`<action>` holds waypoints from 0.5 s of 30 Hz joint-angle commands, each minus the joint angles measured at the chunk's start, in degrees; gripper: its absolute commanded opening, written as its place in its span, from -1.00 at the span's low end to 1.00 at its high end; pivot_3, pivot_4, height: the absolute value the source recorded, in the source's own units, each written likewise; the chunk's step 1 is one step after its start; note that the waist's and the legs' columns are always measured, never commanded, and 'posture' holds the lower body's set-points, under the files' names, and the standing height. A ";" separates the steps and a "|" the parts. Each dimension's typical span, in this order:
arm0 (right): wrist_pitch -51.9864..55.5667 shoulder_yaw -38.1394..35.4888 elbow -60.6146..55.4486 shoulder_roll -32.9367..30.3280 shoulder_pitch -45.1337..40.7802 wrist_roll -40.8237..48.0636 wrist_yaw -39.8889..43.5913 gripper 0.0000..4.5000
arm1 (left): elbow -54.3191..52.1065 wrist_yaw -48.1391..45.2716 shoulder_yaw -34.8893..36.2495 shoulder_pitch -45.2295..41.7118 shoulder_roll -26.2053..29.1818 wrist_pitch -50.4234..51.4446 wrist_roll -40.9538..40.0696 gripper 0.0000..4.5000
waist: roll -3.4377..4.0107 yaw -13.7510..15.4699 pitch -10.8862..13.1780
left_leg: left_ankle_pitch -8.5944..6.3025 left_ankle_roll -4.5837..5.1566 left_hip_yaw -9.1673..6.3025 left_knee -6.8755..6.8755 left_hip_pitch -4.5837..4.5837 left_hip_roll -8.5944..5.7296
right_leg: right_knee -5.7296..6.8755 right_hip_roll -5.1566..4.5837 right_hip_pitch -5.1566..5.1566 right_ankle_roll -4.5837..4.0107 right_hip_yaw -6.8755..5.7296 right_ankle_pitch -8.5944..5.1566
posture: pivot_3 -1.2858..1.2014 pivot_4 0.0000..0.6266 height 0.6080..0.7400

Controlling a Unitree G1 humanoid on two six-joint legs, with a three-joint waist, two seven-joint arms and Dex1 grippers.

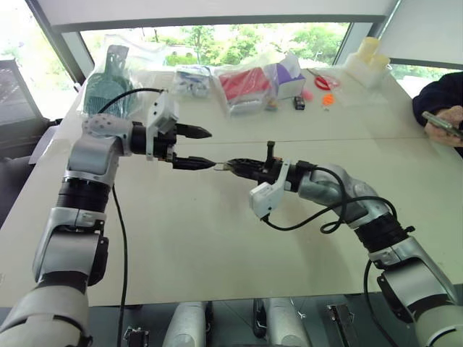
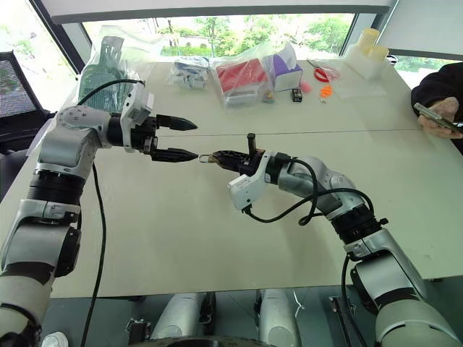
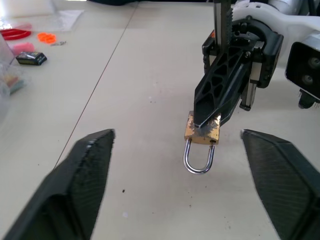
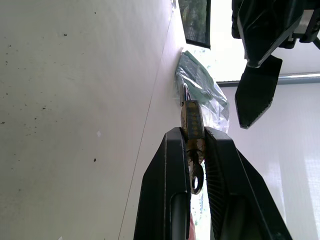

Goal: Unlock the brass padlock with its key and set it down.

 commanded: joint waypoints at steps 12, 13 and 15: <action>0.65 -1.37 -3.10 0.59 -0.41 2.00 0.31 -1.00 | -6.91 -0.89 -1.20 3.63 -0.02 2.29 -1.44 -0.90 | 0.00 -0.03 0.00 | 0.02 -0.04 -0.01 0.00 0.01 0.00 | 0.02 0.00 0.00 0.00 0.00 0.00 | 0.03 -0.52 1.00; 0.65 -1.42 -3.23 0.50 -0.32 2.04 0.40 -1.00 | -6.31 -1.00 -1.69 3.82 0.08 1.35 -0.71 -0.90 | 0.00 -0.02 0.00 | 0.02 -0.04 -0.01 0.00 0.01 0.00 | 0.02 0.00 0.00 0.00 0.00 0.00 | 0.03 -0.52 1.00; 0.68 -1.49 -3.38 0.41 -0.26 2.09 0.55 -1.00 | -5.12 -0.70 -2.20 3.93 -0.02 0.02 0.33 -0.90 | 0.00 0.00 0.00 | 0.02 -0.04 -0.01 0.00 0.01 0.00 | 0.02 0.00 0.00 0.00 0.00 0.00 | 0.03 -0.52 1.00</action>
